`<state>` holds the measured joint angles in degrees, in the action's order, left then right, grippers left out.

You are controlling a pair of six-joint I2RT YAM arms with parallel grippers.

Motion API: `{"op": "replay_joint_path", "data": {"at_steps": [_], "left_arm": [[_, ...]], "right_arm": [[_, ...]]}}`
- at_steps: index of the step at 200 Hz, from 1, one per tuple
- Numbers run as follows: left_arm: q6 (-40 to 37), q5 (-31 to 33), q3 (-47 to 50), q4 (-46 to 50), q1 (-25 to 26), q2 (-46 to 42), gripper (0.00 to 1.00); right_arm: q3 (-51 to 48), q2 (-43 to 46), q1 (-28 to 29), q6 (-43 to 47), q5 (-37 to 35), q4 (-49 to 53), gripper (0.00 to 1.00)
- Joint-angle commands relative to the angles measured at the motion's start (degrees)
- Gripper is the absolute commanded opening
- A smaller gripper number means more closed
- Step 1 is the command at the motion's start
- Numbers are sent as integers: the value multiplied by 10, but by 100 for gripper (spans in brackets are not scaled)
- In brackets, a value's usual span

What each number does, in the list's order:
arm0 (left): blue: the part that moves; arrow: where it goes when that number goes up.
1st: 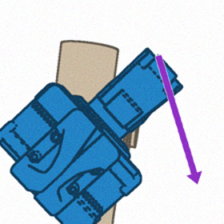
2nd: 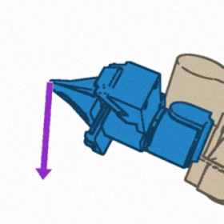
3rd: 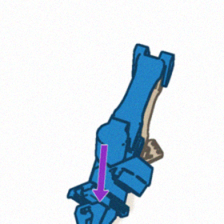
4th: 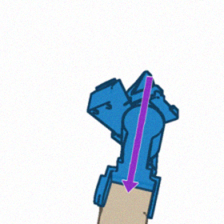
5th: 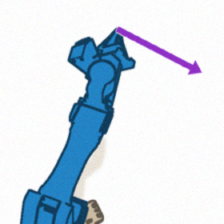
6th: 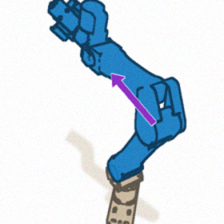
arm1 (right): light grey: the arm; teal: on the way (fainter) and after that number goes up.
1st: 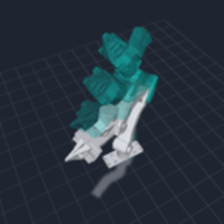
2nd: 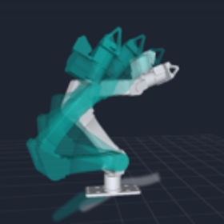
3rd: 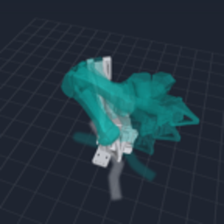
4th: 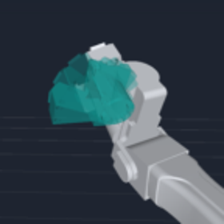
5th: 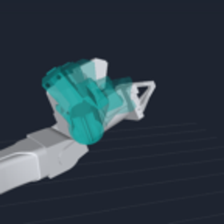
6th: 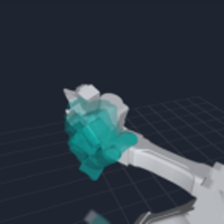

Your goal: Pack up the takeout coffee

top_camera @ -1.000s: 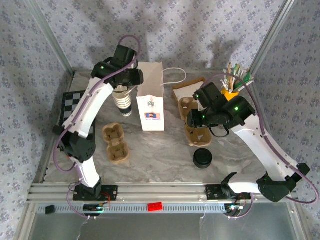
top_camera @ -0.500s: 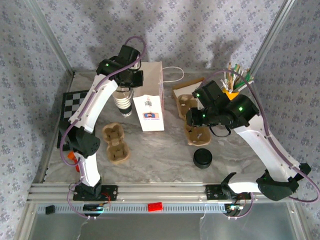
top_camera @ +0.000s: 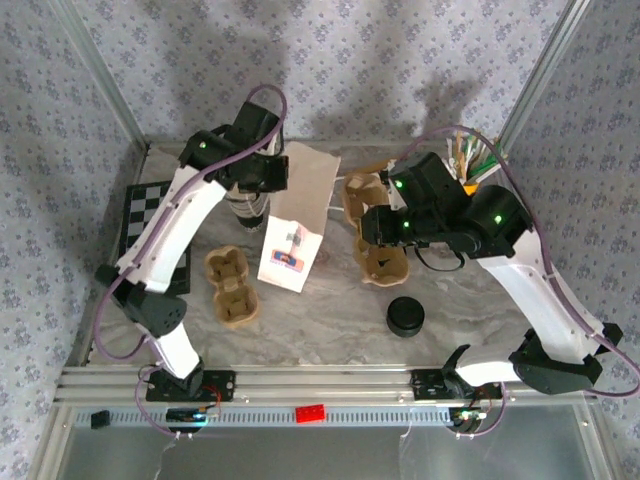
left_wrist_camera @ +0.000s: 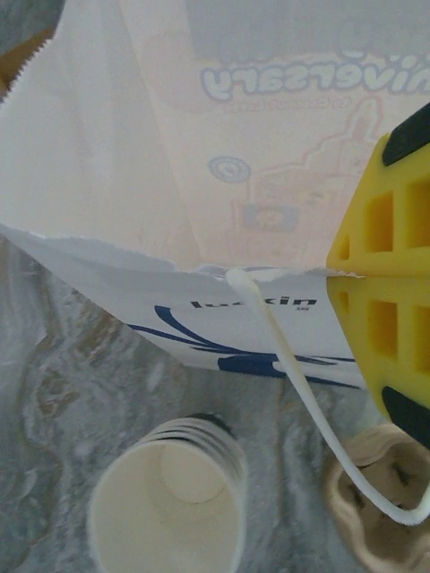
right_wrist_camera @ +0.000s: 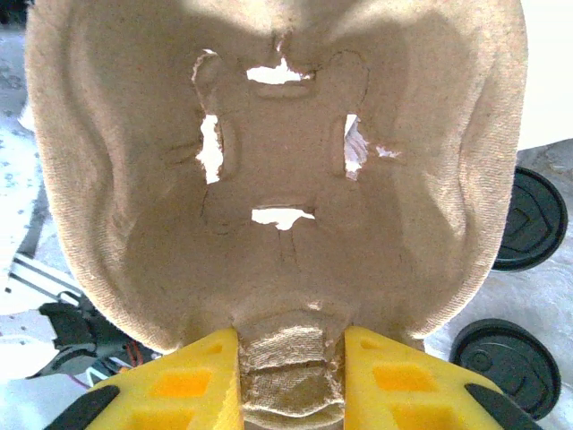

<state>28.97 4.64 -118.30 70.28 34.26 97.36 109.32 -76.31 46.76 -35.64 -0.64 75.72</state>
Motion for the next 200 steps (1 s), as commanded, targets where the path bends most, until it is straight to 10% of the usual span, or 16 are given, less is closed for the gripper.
{"op": "replay_joint_path", "data": {"at_steps": [1,106,149,200], "left_arm": [[69,-2,42,-18,4,-51,2],[285,75,193,-111,123,-141,3],[282,59,214,-130,132,-157,28],[240,28,219,-129,129,-171,28]], "right_arm": [[36,-2,7,-27,5,15,27],[123,-55,17,-56,12,16,27],[146,-89,20,-57,-8,-3,27],[171,-130,26,-81,-16,-33,26]]}}
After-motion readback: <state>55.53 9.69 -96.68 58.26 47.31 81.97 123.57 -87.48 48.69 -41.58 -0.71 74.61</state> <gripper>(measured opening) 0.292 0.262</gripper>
